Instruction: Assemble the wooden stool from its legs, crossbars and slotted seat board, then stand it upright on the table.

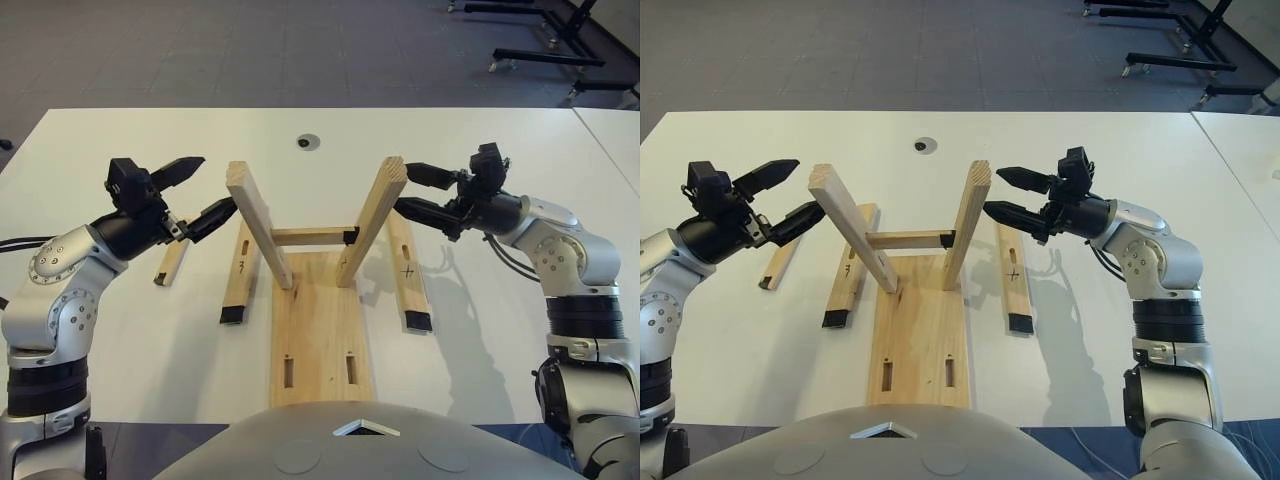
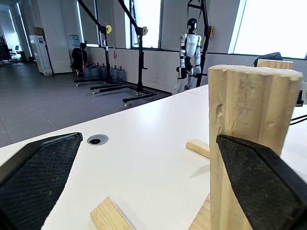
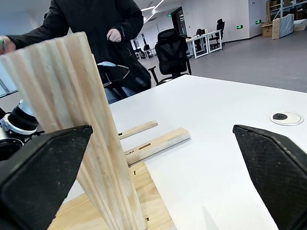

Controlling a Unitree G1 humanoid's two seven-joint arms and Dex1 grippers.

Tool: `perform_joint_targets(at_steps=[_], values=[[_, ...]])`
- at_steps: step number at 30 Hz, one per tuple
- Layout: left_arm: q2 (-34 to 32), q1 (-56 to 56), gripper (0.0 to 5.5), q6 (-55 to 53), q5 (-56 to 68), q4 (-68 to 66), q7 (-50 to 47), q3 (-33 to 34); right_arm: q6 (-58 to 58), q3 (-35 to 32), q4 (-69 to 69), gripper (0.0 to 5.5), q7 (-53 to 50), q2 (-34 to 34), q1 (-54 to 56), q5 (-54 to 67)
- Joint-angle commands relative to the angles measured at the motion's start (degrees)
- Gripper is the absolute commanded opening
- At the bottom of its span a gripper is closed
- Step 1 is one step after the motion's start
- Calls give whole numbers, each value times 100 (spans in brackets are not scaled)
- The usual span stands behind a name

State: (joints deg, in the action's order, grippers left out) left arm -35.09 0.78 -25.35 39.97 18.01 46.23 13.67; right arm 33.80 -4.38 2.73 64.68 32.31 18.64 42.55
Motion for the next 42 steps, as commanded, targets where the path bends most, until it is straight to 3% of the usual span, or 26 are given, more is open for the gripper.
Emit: perform_joint_targets(at_steps=[1,11,20,33,38,42], values=[[100,55,514,54,147,-37,320,-113,105,22,-303,540,64,-329,151,293],[147,198,514,214,84,6,320,-117,72,-233,-122,540,42,-410,345,252],[17,318,514,194,138,18,357,79,-98,-75,16,540,-63,95,41,-525],[-101,47,514,240,189,-203,439,542,-96,-551,-103,540,-47,567,-266,-544],[-203,-225,514,-194,982,224,758,859,231,-607,-540,540,415,1034,-760,-270],[-421,-313,514,-677,1454,551,1077,638,437,-265,-1085,540,546,1070,-999,-219]])
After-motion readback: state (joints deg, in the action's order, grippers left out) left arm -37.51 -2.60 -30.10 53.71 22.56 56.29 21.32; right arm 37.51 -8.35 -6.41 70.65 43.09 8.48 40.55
